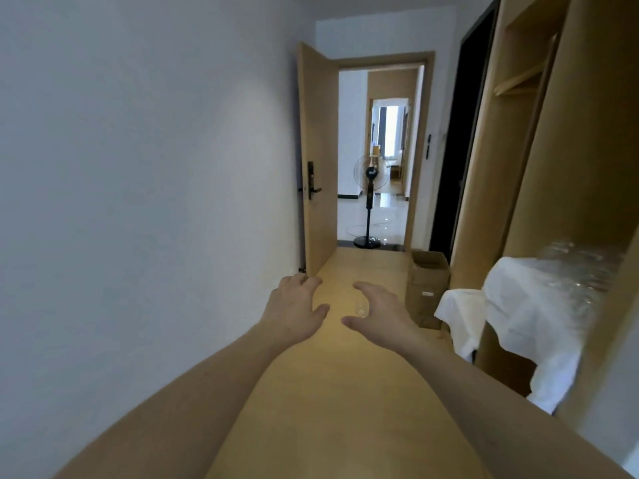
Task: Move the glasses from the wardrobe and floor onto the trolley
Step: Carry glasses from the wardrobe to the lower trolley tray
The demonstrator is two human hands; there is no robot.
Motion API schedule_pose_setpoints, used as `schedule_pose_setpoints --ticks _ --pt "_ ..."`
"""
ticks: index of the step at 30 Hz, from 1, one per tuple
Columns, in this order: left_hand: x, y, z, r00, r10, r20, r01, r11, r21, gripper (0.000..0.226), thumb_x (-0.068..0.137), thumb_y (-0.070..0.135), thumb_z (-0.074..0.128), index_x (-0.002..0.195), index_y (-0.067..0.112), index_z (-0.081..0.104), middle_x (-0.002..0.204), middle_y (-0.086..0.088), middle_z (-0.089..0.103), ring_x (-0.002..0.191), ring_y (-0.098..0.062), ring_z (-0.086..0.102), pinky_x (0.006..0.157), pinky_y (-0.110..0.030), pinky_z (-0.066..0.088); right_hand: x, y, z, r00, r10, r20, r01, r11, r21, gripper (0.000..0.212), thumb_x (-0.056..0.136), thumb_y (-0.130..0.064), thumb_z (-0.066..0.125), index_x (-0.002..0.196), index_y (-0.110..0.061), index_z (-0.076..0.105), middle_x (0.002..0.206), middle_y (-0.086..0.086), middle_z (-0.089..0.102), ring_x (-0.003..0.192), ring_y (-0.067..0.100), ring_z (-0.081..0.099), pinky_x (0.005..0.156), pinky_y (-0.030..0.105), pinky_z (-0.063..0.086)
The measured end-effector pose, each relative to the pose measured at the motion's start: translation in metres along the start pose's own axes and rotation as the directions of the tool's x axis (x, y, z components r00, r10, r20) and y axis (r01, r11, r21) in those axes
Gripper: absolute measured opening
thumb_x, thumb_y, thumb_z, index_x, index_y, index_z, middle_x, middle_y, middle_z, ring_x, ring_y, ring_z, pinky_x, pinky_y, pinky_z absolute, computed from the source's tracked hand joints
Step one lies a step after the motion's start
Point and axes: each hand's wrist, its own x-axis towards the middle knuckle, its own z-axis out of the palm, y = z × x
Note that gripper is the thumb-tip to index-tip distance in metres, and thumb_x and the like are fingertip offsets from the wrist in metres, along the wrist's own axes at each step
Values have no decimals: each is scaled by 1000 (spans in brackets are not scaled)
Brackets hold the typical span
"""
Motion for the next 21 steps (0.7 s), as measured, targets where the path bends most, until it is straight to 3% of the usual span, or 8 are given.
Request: schedule_pose_setpoints --ticks 10,15,21 --pt "146 -57 32 977 207 49 -203 976 -78 58 98 45 56 149 22 43 150 -6 45 136 -25 38 110 -40 37 112 11 16 980 178 -83 -186 978 -95 78 87 -47 73 153 -27 37 155 -6 42 138 19 43 112 36 39" --pt "197 -56 56 961 274 43 -265 953 -149 58 96 45 58 147 21 46 147 -7 47 134 -27 40 109 -42 38 143 30 13 969 229 -97 -237 968 -82 65 82 -47 77 140 -29 51 133 -7 60 119 16 57 98 42 52" --pt "255 -40 86 947 311 75 -290 934 -211 58 95 44 58 147 22 45 149 -7 46 135 -27 40 109 -44 40 188 69 3 947 280 -159 -296 951 -90 76 83 -46 78 149 -28 44 148 -6 50 131 17 50 106 38 48"
